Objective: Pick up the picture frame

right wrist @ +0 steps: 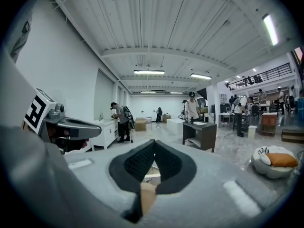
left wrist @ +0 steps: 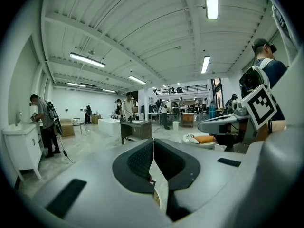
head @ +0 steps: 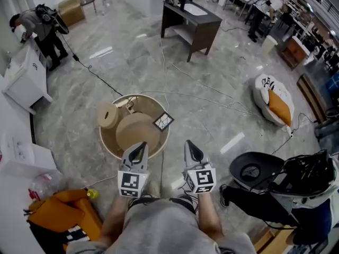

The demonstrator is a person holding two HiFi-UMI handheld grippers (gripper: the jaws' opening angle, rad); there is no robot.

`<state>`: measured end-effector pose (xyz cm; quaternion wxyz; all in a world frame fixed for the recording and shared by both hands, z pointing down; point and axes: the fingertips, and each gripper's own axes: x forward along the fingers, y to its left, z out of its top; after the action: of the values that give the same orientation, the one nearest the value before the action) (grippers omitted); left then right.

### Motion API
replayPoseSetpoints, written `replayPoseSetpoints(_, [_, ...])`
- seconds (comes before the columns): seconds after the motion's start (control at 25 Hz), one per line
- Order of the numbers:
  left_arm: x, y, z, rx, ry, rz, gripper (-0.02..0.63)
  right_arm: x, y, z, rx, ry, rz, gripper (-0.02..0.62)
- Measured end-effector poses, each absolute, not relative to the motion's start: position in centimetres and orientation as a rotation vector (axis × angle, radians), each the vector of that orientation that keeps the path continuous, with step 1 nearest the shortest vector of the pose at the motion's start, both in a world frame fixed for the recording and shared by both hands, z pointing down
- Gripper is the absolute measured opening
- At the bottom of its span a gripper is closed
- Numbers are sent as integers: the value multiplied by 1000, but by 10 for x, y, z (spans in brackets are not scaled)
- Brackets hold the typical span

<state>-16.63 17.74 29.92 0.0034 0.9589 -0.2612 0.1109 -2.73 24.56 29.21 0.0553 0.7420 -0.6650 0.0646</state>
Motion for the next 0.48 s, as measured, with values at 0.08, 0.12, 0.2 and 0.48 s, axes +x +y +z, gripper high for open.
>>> replayPoseSetpoints(0.08, [-167, 167, 299, 3011, -808, 344, 20, -29, 236, 291, 2262, -2015, 194, 0])
replayPoseSetpoints(0.12, [-167, 163, 300, 3010, -805, 344, 20, -29, 233, 291, 2266, -2015, 193, 0])
replayPoseSetpoints(0.2, [-164, 155, 301, 3008, -799, 341, 20, -26, 225, 289, 2275, -2016, 187, 0])
replayPoseSetpoints(0.48, [-150, 131, 305, 3008, -803, 337, 20, -10, 201, 291, 2286, -2017, 180, 0])
